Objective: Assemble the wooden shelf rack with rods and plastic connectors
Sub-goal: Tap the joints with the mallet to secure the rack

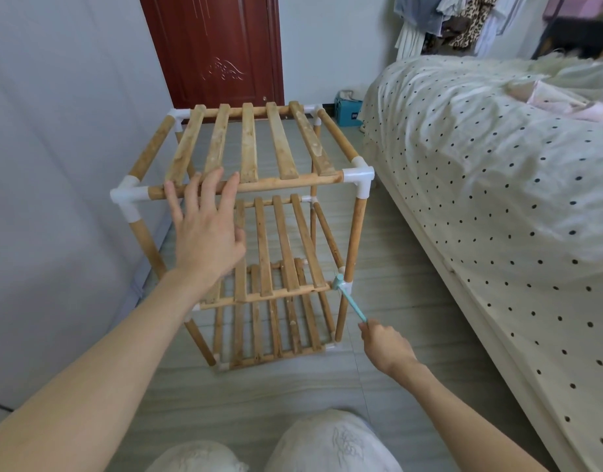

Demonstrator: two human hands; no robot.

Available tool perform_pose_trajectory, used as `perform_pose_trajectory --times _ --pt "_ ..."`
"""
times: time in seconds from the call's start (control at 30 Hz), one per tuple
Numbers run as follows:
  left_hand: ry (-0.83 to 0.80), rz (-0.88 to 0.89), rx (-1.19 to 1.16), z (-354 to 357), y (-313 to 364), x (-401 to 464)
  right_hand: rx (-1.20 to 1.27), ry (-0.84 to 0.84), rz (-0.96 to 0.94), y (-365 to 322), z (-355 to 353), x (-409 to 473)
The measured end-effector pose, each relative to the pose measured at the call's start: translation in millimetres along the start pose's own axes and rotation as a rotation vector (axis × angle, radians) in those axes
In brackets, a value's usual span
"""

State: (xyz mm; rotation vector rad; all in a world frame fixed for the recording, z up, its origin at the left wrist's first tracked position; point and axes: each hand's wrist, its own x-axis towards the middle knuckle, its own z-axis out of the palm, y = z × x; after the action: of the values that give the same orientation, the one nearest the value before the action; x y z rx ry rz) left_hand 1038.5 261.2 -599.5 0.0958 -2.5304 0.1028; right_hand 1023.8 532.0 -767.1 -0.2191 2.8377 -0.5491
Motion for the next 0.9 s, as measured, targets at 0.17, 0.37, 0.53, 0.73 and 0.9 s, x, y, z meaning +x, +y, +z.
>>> perform_pose_trajectory --times 0.17,0.37,0.53,0.73,0.9 --pt "-0.083 0.071 0.094 -14.5 -5.0 5.7 0.110 0.058 -0.072 -7.9 3.3 -1.3" --pt "-0.202 0.216 -0.049 -32.2 46.6 25.5 0.136 0.036 -0.182 -48.4 1.3 5.0" --pt "-0.039 0.393 -0.202 -53.9 -3.8 24.5 0.085 0.015 -0.218 -54.3 -5.0 7.4" --pt "-0.328 0.317 -0.375 -36.5 -51.0 7.6 0.048 -0.033 -0.302 -56.2 -4.8 -3.7" --pt "-0.329 0.285 -0.318 -31.9 -42.0 15.6 0.066 0.157 -0.495 -66.5 -5.3 -12.8"
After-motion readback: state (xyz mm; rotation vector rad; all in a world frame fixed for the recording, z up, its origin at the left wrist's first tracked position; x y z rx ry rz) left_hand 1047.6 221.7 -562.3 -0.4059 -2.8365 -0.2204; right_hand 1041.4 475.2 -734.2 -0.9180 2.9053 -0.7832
